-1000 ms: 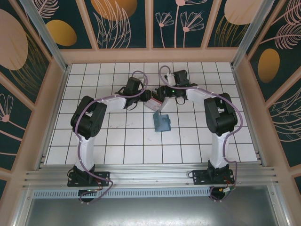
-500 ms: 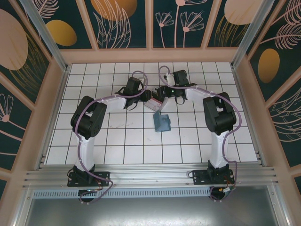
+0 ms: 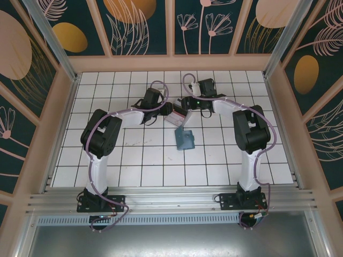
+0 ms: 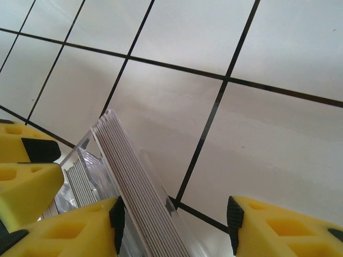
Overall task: Put the credit cards into the card holder
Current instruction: Pick up the credit card from the storage box.
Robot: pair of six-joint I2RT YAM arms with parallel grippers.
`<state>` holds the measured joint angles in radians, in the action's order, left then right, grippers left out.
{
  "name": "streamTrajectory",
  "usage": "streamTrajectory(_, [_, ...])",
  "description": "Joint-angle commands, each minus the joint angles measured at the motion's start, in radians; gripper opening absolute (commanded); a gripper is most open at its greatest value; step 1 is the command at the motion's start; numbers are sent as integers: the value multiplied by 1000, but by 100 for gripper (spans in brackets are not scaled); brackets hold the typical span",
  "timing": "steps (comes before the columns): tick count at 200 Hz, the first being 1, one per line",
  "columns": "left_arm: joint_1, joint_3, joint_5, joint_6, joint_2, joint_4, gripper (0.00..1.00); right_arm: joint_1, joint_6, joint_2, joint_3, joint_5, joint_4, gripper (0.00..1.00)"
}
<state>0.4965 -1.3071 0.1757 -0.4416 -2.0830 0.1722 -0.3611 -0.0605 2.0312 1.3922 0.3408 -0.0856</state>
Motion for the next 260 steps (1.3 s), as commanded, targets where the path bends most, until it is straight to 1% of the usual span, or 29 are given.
streamTrajectory(1, [0, 40, -20, 23, -23, -97, 37, 20, -16, -53, -7, -49, 37, 56])
streamTrajectory(52, [0, 34, -25, 24, -20, -102, 37, 20, -9, -34, 2, -31, 19, 54])
streamTrajectory(83, [1, 28, -22, 26, -20, -105, 37, 20, -10, -45, -3, -34, 30, 48])
streamTrajectory(108, [1, 25, -22, 25, -19, -106, 37, 20, -7, -53, 4, -34, 23, 45])
streamTrajectory(117, [0, 23, -22, 24, -20, -107, 37, 20, -7, -57, 5, -34, 24, 41])
streamTrajectory(143, [0, 23, -21, 23, -22, -106, 37, 20, -4, -57, 10, -34, 19, 39])
streamTrajectory(152, [1, 23, -19, 22, -21, -106, 37, 20, -2, -56, 10, -31, 18, 35])
streamTrajectory(168, [0, 23, -18, 20, -20, -107, 37, 20, -5, -59, 7, -29, 21, 34])
streamTrajectory(176, [0, 24, -19, 21, -20, -106, 37, 18, -5, -58, 10, -26, 17, 31])
streamTrajectory(191, [0, 22, -21, 22, -21, -108, 37, 19, -4, -56, 15, -24, 14, 30])
streamTrajectory(205, [0, 20, -19, 21, -23, -109, 37, 20, -2, -59, 16, -23, 16, 27])
streamTrajectory(260, [1, 25, -20, 22, -26, -109, 37, 23, 13, -66, 11, -7, 5, 24])
